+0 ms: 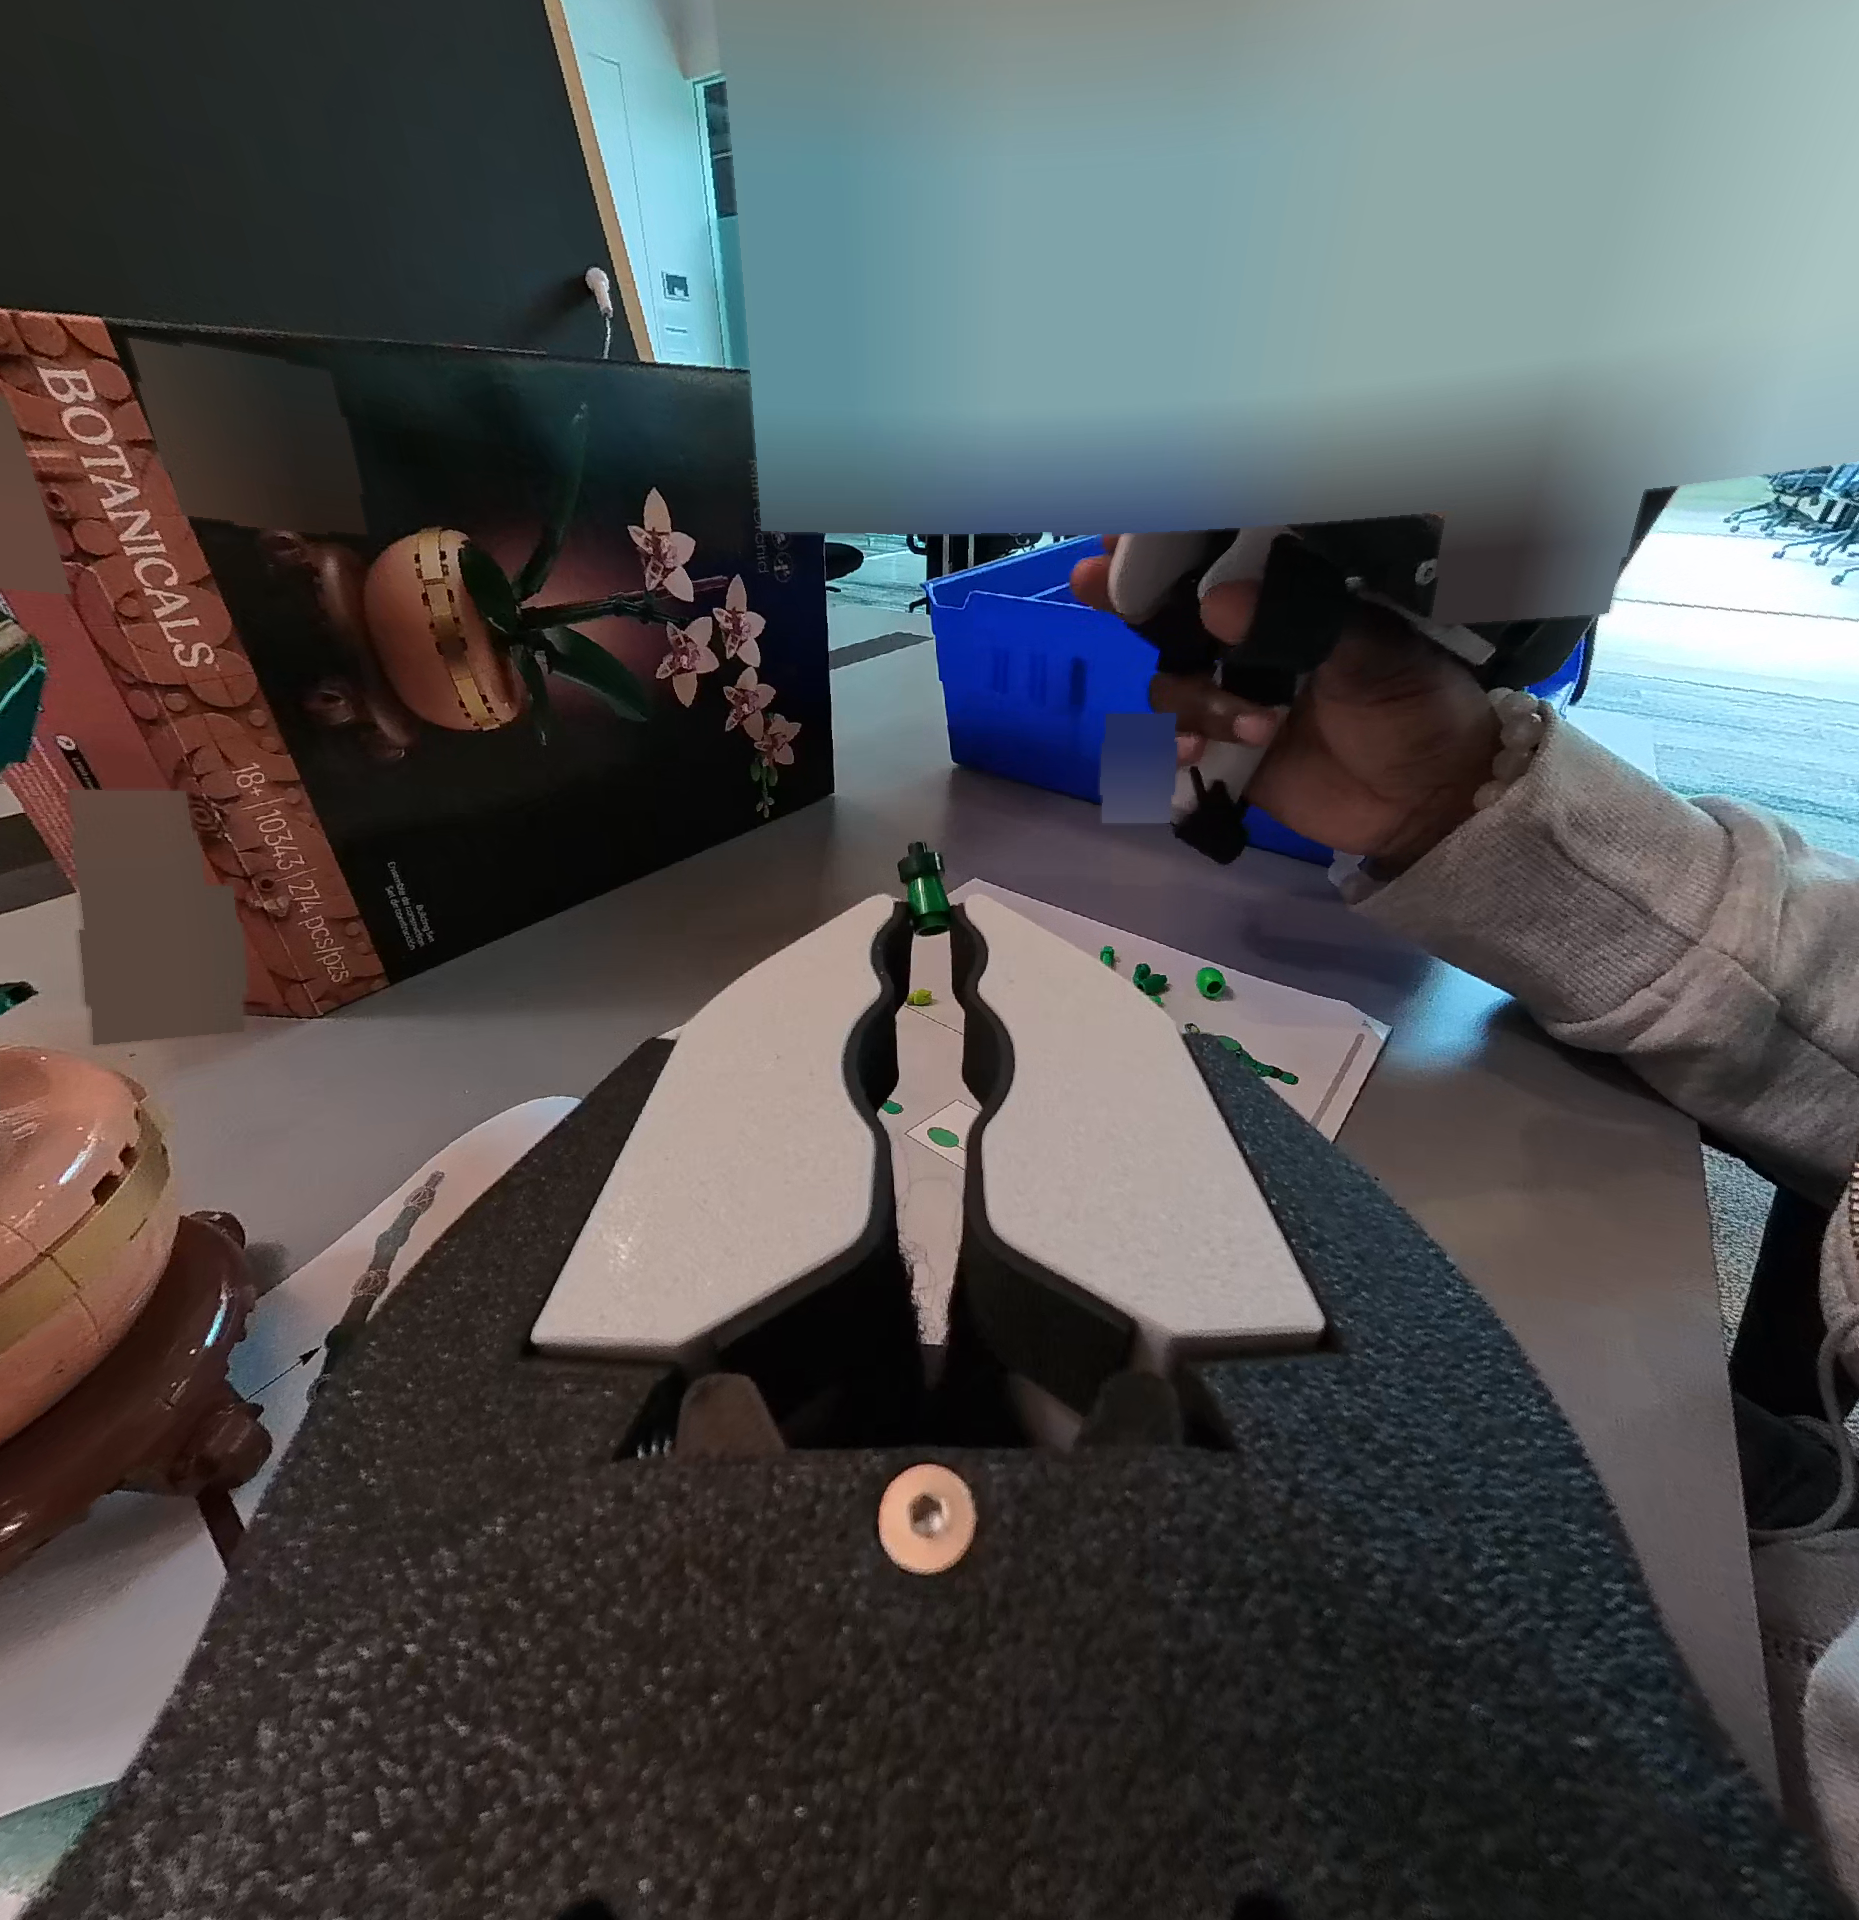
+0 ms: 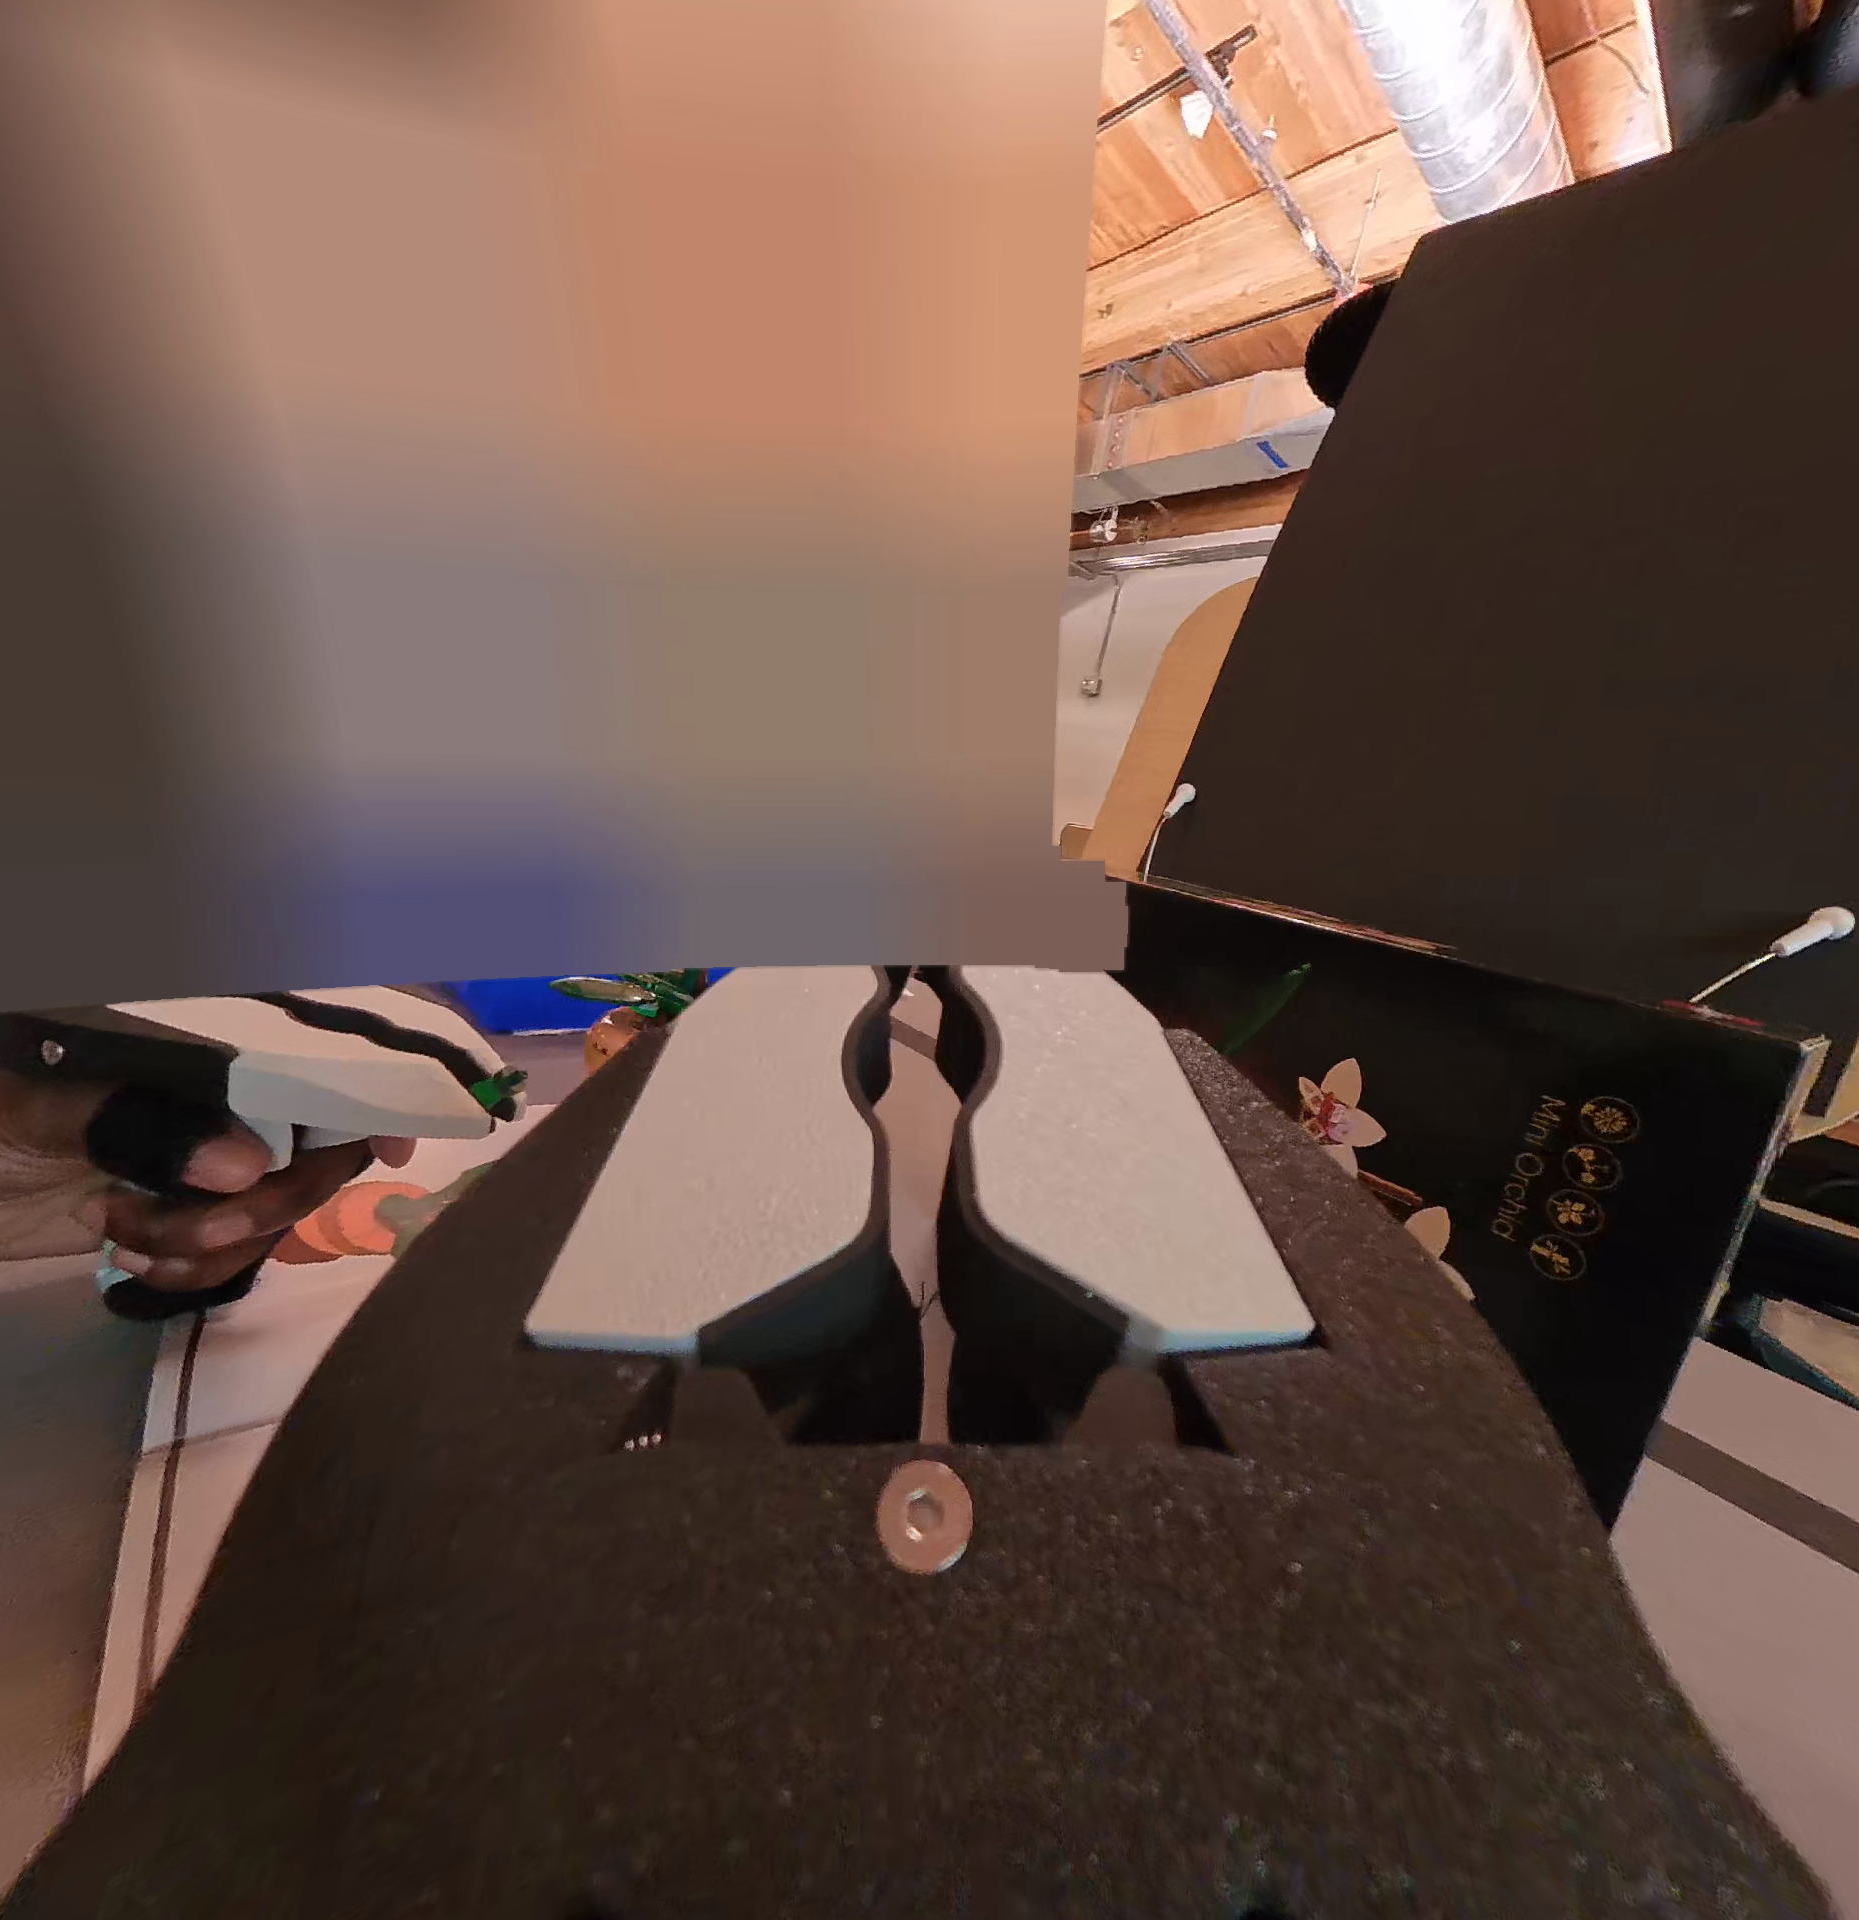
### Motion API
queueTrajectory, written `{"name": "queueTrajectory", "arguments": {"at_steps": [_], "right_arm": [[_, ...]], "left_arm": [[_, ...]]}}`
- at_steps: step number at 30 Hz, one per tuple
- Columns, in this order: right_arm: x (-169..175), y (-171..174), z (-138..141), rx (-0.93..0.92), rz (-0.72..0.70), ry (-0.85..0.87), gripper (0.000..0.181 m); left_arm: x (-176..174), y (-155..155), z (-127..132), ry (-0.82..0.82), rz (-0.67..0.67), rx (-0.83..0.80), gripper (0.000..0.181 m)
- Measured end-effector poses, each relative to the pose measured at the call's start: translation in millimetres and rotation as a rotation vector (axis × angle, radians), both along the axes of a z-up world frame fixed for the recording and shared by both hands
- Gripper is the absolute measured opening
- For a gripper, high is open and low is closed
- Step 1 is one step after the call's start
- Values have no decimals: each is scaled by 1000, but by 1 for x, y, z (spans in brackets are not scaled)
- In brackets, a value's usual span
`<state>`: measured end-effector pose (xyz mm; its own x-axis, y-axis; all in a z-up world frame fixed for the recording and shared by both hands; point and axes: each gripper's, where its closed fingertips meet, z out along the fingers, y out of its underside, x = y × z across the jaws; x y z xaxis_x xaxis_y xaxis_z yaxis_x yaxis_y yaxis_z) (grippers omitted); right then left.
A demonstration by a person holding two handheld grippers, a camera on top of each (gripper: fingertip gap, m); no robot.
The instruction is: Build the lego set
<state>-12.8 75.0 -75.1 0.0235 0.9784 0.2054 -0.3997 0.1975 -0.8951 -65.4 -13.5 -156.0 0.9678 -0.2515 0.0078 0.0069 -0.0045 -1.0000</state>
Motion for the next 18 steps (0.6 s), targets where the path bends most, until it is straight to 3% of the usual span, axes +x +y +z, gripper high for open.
{"name": "queueTrajectory", "arguments": {"at_steps": [5,7,12,18], "right_arm": [[-4,3,-6,-15,3,-37,5],[-8,1,-12,-59,30,-145,11],[8,-7,-64,-34,3,-882,31],[57,-4,-136,-29,-36,-1497,10]], "left_arm": [[0,1,-1,-1,1,-7,6],[-1,2,-1,-5,1,-11,6],[1,2,0,-18,-14,-6,6],[3,-1,2,-56,-39,4,6]]}}
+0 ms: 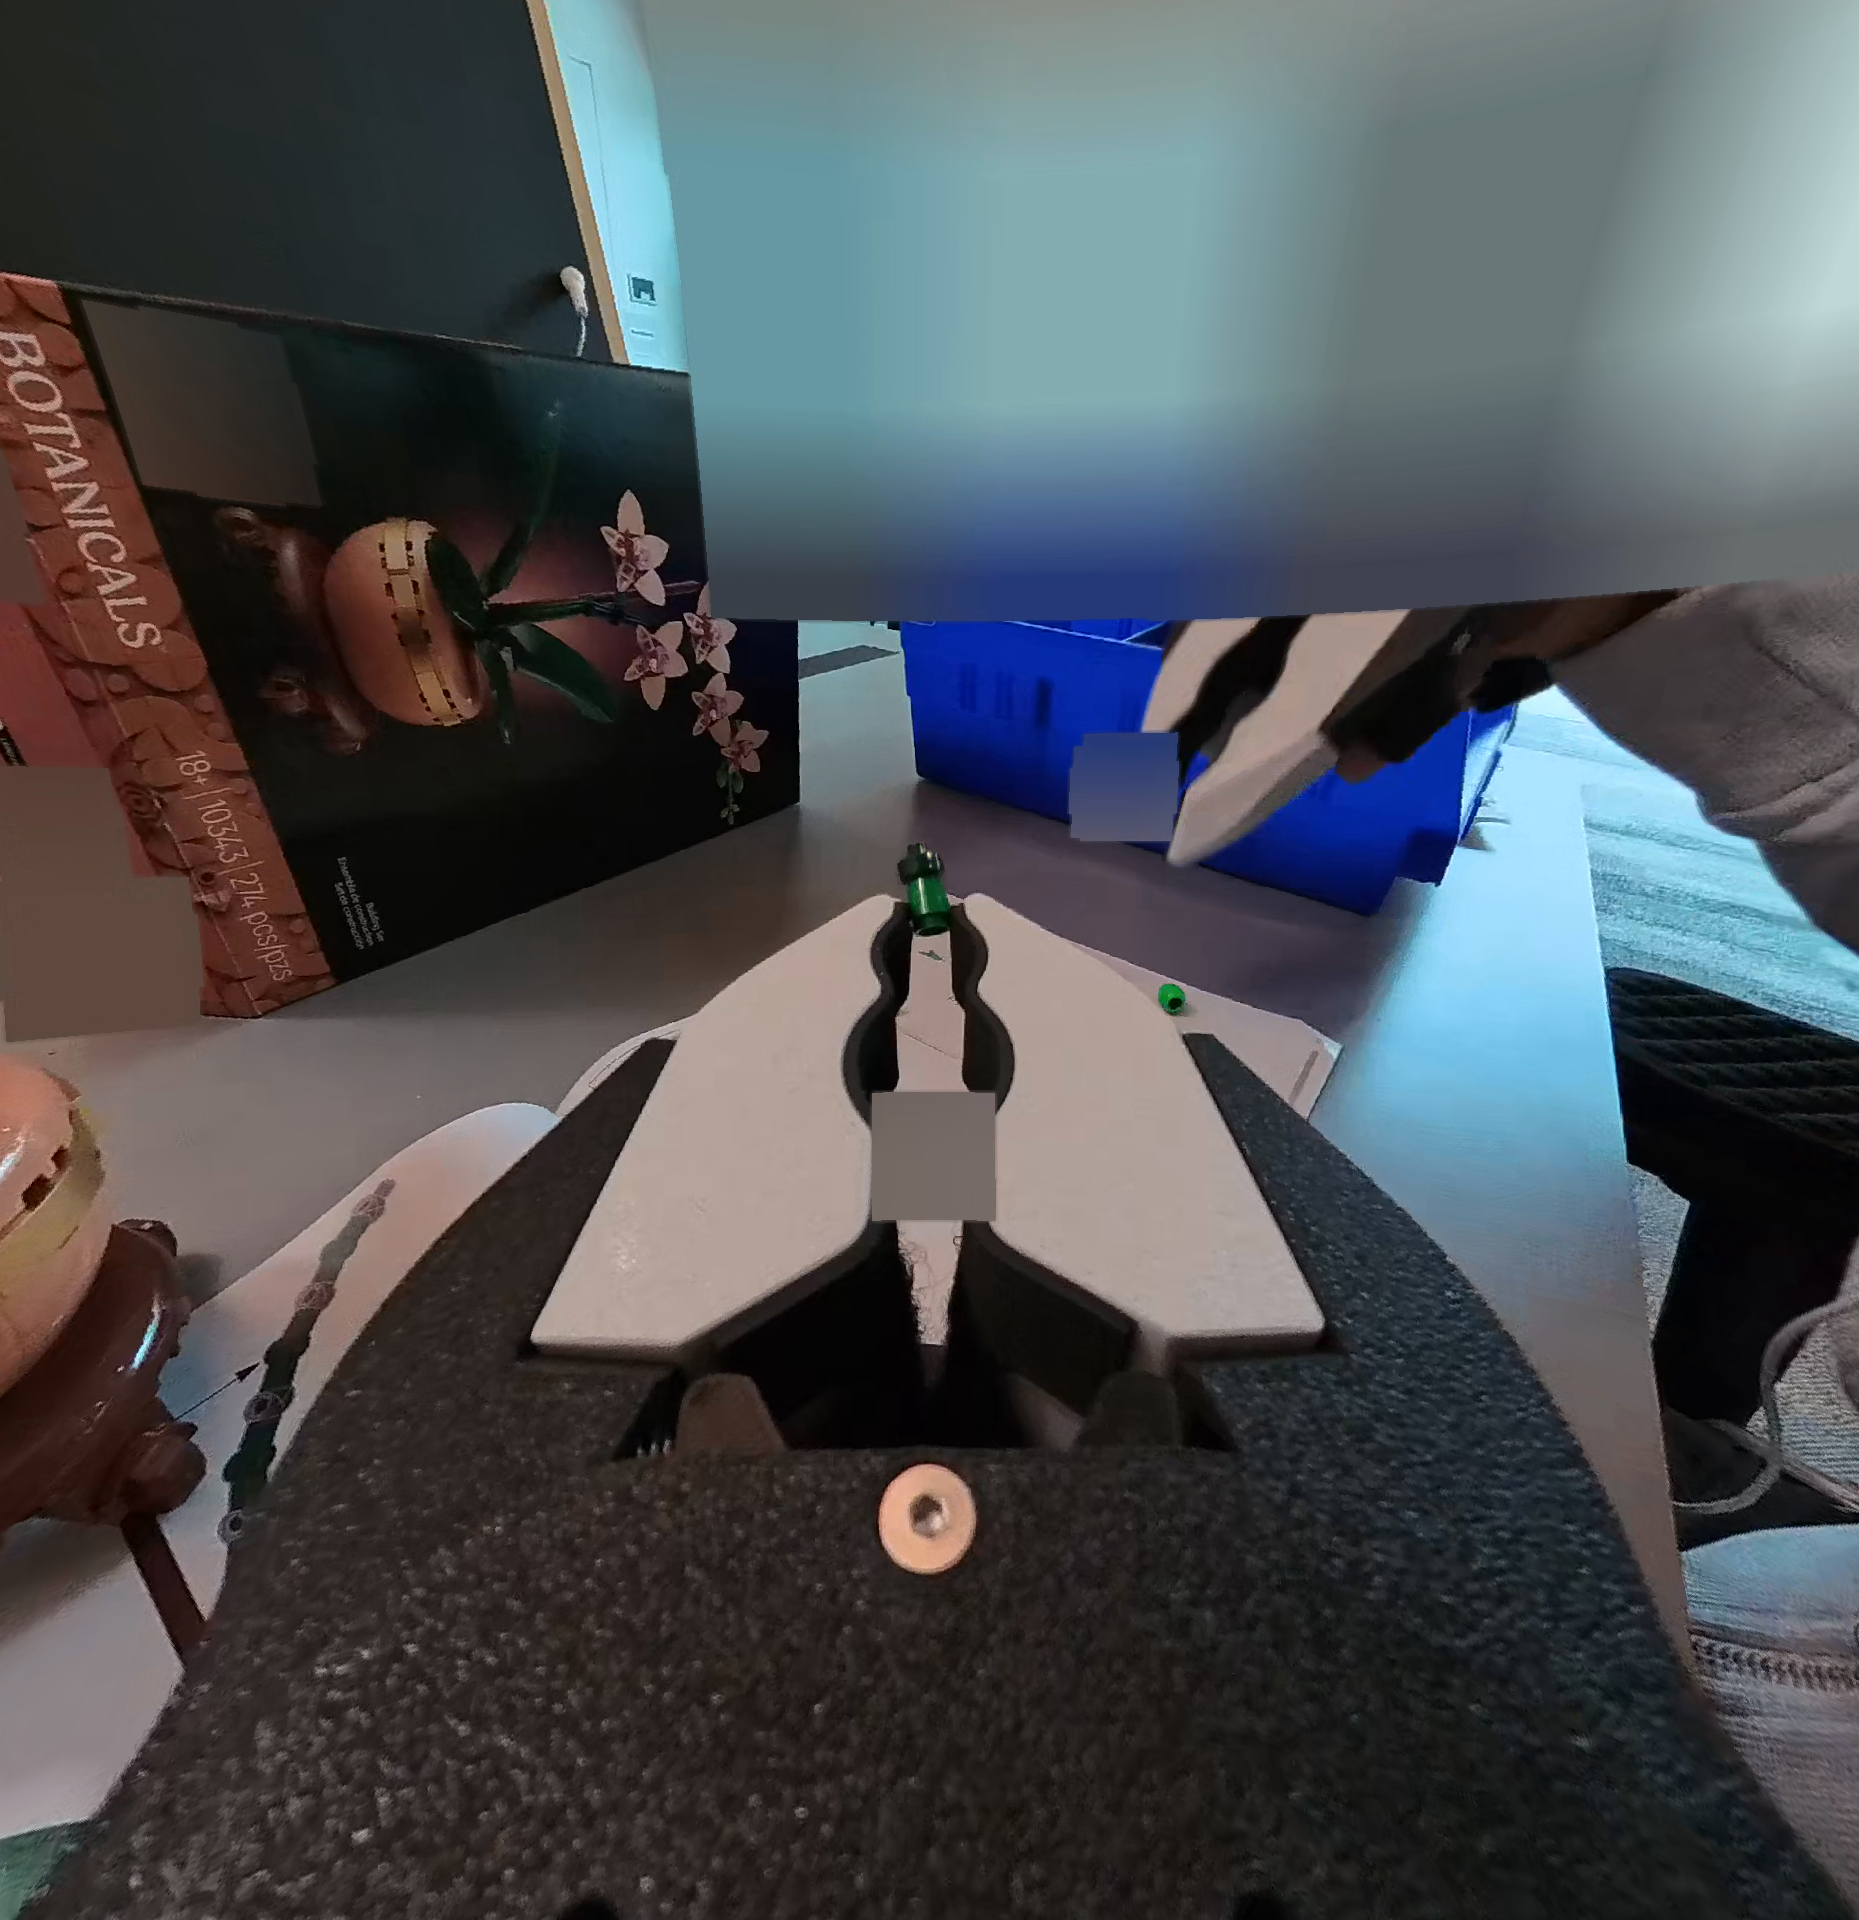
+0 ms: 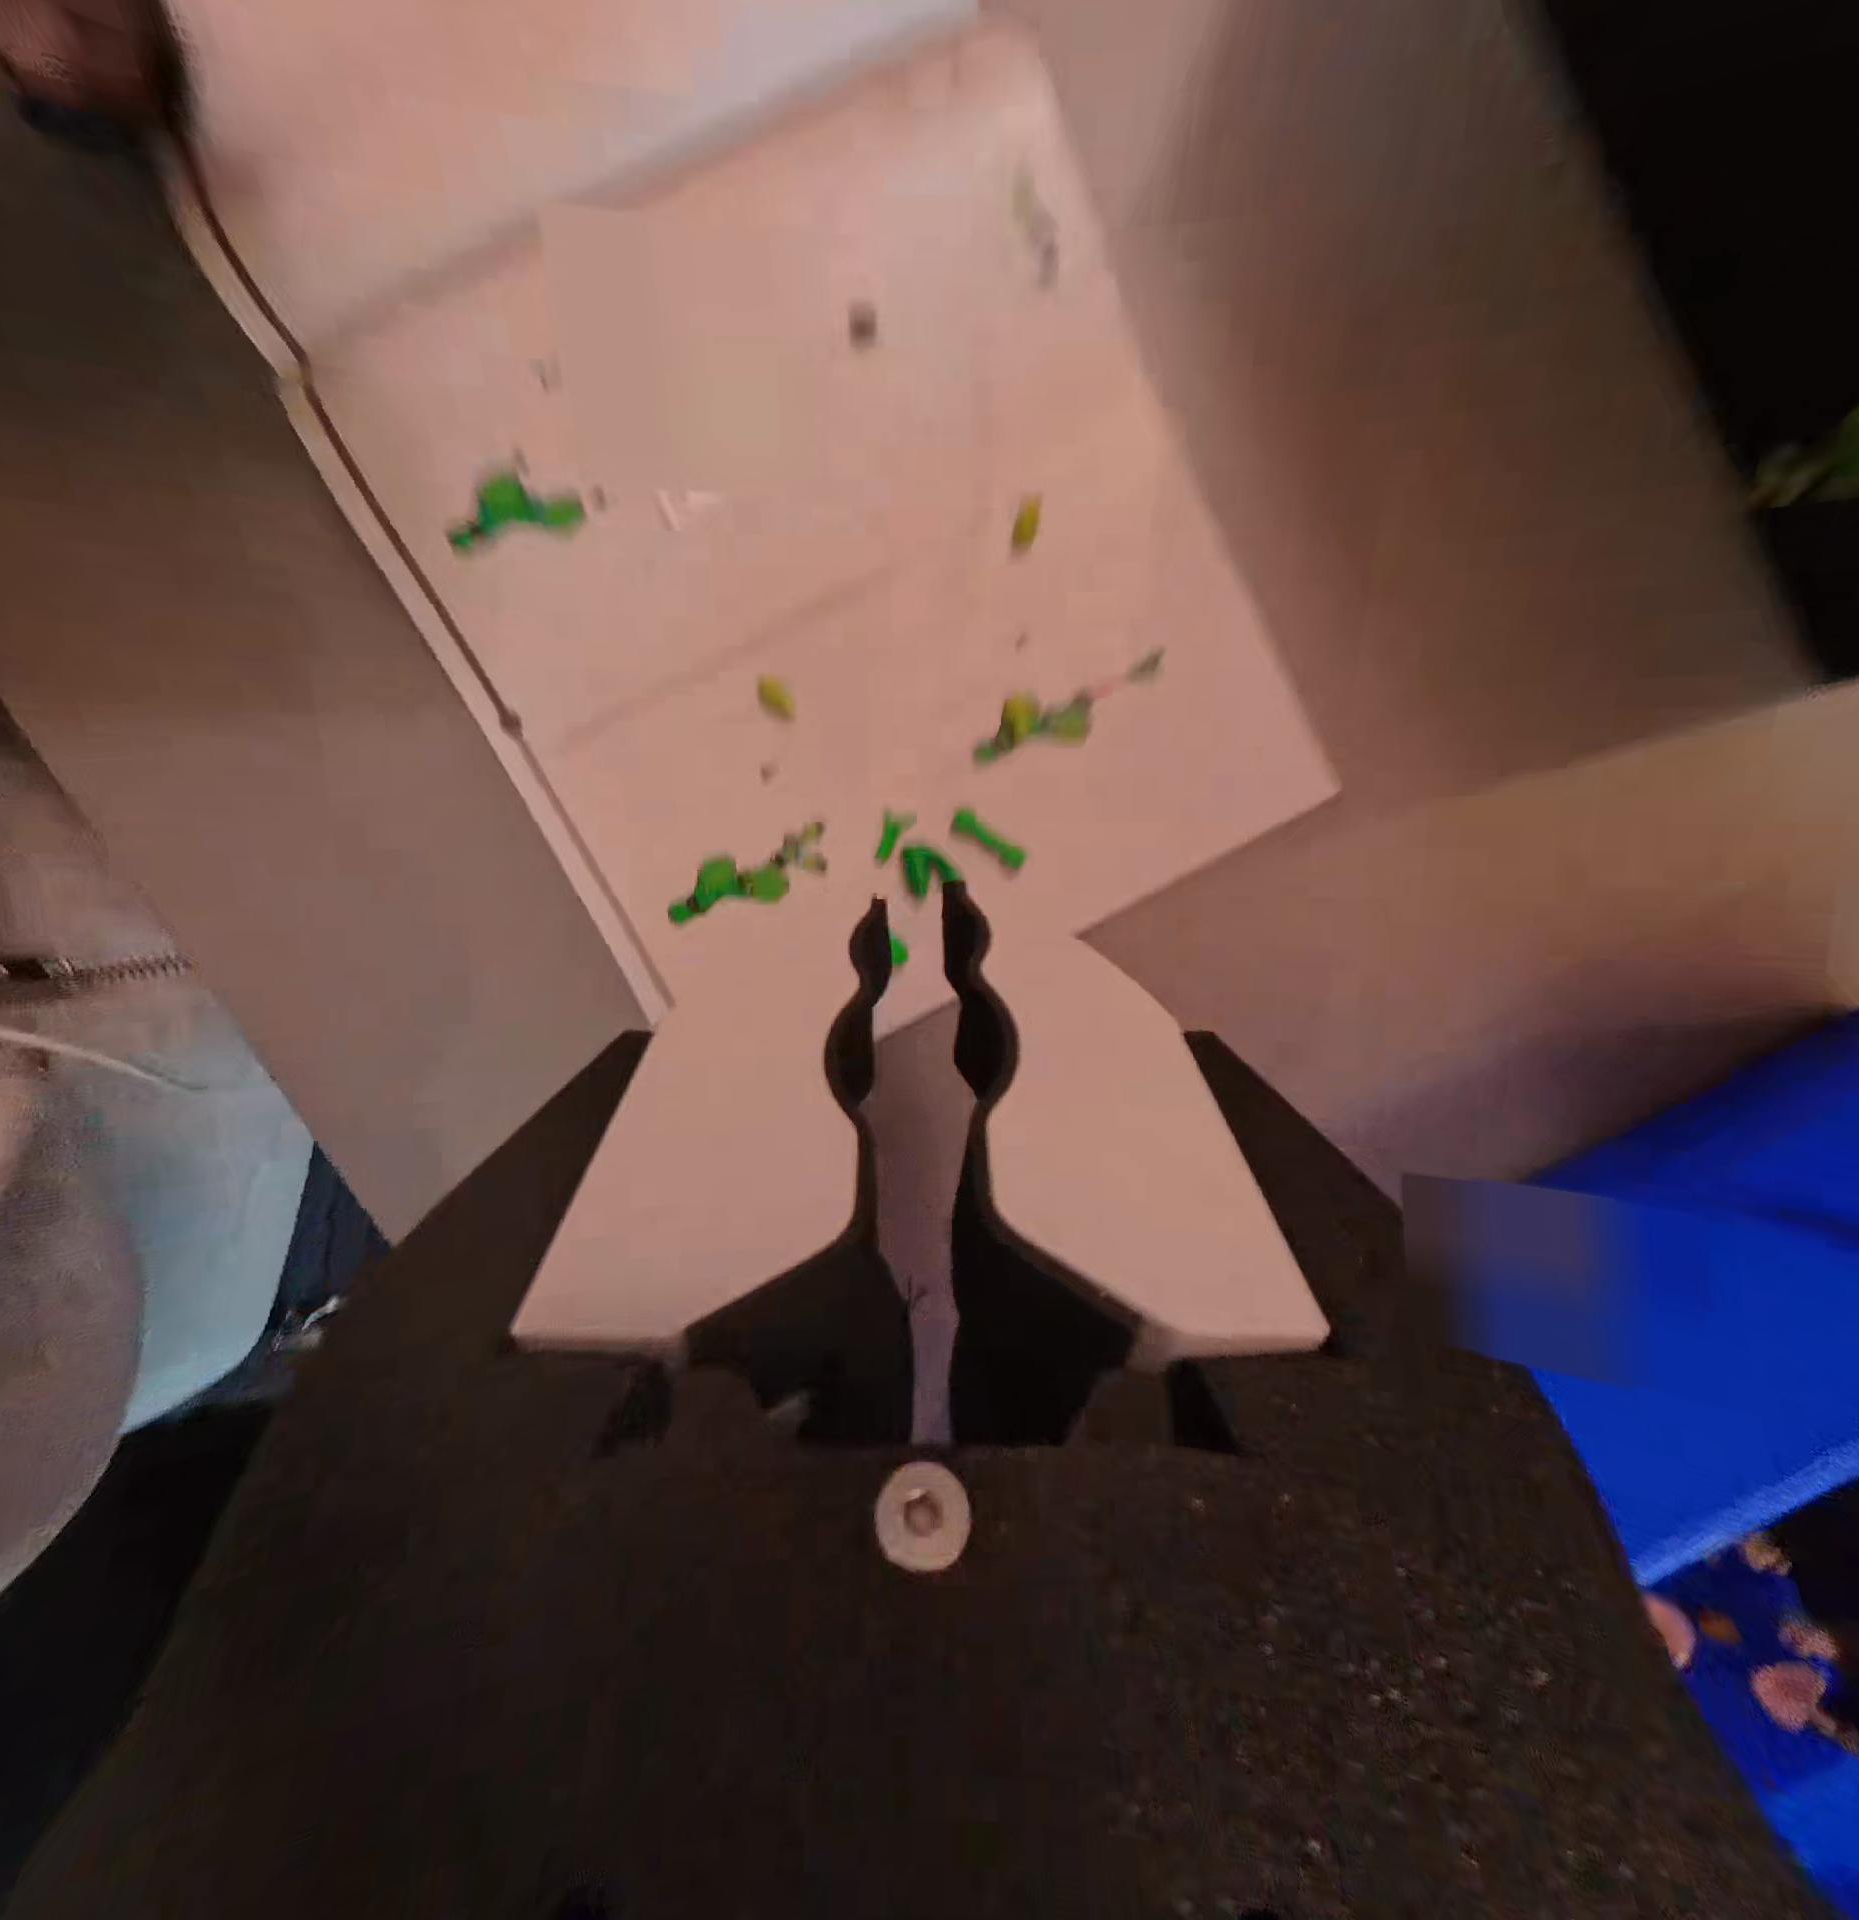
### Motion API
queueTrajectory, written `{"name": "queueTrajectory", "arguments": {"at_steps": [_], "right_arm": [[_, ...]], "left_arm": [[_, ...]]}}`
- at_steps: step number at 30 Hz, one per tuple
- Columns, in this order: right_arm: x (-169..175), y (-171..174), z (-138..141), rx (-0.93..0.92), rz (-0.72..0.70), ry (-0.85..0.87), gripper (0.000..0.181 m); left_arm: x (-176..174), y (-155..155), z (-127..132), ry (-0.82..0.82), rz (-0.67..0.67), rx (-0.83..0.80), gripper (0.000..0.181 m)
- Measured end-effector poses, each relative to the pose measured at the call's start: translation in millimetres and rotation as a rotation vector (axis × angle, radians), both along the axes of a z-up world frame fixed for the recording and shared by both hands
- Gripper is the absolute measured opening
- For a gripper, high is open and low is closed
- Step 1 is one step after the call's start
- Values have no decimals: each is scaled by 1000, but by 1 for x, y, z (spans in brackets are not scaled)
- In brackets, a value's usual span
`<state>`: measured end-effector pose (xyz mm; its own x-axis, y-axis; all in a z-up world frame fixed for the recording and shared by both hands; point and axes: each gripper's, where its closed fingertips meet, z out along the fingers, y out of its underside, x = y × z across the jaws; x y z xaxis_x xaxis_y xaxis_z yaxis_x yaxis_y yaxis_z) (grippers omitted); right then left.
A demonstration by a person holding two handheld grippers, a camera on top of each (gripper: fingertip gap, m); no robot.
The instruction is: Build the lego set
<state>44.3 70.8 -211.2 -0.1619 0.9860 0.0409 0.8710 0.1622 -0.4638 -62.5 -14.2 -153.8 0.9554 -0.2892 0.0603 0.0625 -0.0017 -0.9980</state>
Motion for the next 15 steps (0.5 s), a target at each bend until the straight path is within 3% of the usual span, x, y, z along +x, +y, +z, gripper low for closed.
{"name": "queueTrajectory", "arguments": {"at_steps": [4,8,15], "right_arm": [[7,-7,-34,20,-19,-151,7],[0,5,-40,91,-24,-173,7],[2,14,-41,199,283,-297,8]], "left_arm": [[1,-1,0,-1,-7,1,6],[3,-1,-1,11,-13,0,6],[3,0,-1,9,-16,-2,6]]}}
